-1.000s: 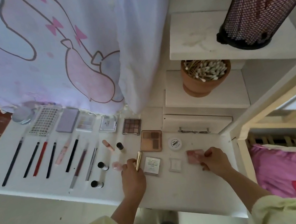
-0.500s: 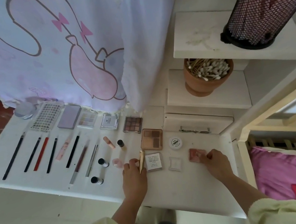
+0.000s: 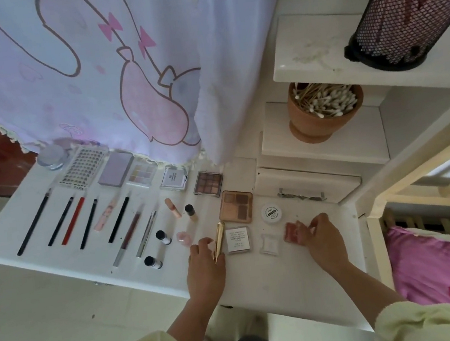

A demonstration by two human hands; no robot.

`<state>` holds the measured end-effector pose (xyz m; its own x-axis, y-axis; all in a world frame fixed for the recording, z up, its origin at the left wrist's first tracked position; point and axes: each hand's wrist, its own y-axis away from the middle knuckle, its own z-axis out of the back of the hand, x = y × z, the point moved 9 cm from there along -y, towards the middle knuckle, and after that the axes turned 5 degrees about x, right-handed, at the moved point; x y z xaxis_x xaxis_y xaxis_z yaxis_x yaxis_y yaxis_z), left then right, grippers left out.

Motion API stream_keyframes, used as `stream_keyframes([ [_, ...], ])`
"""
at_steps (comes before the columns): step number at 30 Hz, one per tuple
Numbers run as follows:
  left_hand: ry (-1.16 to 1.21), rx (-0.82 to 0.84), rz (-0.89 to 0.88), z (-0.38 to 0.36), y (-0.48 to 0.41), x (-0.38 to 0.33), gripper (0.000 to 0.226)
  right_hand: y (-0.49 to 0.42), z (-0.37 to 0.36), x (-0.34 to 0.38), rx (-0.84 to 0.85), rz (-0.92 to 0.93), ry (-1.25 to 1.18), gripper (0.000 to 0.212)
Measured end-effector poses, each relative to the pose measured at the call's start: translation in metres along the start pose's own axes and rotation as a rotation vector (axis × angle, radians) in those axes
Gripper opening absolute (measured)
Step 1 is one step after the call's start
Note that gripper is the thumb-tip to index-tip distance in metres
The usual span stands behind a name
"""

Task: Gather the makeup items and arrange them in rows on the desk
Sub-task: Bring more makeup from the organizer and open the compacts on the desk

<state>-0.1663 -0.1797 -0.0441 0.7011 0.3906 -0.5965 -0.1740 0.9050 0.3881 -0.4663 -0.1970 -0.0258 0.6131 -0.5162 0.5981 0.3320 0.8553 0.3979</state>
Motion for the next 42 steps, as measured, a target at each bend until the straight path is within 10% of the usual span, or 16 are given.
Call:
stream_keyframes([
  [19,0.063,-0.266,0.104,0.13,0.107,0.134,0.023,0.166,-0.183,0.165,0.426,0.743,0.383,0.015],
  [42,0.259,-0.981,0.74,0.376,0.574,0.568,0.016,0.766,-0.508,0.313,0.841,1.695,0.692,0.033],
])
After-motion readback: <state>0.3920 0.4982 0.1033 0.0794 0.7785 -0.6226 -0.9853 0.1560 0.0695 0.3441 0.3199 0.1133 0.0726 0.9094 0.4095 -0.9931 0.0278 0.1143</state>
